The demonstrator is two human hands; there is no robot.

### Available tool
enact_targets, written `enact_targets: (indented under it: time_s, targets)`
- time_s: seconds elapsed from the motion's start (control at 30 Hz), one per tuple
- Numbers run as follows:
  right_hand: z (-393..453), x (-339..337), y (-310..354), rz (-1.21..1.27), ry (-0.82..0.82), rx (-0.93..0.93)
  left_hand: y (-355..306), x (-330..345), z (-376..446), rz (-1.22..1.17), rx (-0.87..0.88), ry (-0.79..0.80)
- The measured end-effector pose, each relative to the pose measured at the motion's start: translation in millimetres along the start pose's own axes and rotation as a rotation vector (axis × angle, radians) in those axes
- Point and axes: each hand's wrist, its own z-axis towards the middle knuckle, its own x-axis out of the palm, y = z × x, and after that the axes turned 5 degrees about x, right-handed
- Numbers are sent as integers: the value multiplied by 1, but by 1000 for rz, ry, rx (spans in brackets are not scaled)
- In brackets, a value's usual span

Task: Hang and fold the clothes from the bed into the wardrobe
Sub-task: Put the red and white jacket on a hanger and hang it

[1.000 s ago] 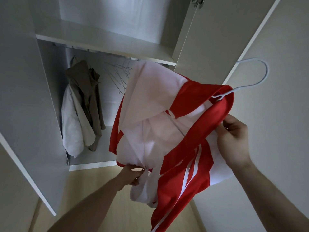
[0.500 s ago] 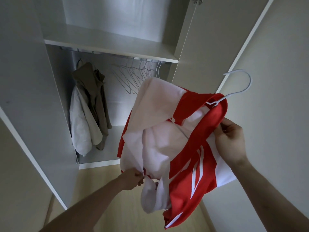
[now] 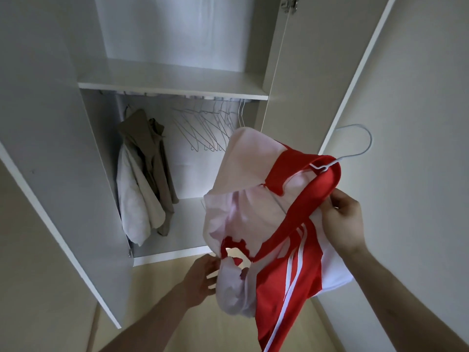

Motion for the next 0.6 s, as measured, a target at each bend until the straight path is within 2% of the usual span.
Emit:
enact_targets:
  time_s: [0.07,0.23,0.3,0.4,0.5,0.6]
  targets:
    - [-4,-11,-3,15,-28,22,-1,9,1,45,33,29]
    - [-24,-39,-6,67,-78,49,-8,25,5,36,239,57]
    - [-35,-51,-9,69,-110,69,-1,29,9,-8,159,29]
    - [-51,-67,-13,60,-159,88,14,28,15,22,24,76]
    - [-68,-84,-21,28,-216,126,27,34,17,229,-96,54]
    - [-89,-98,-25,23,-264,153,35,49,20,592,-39,-84]
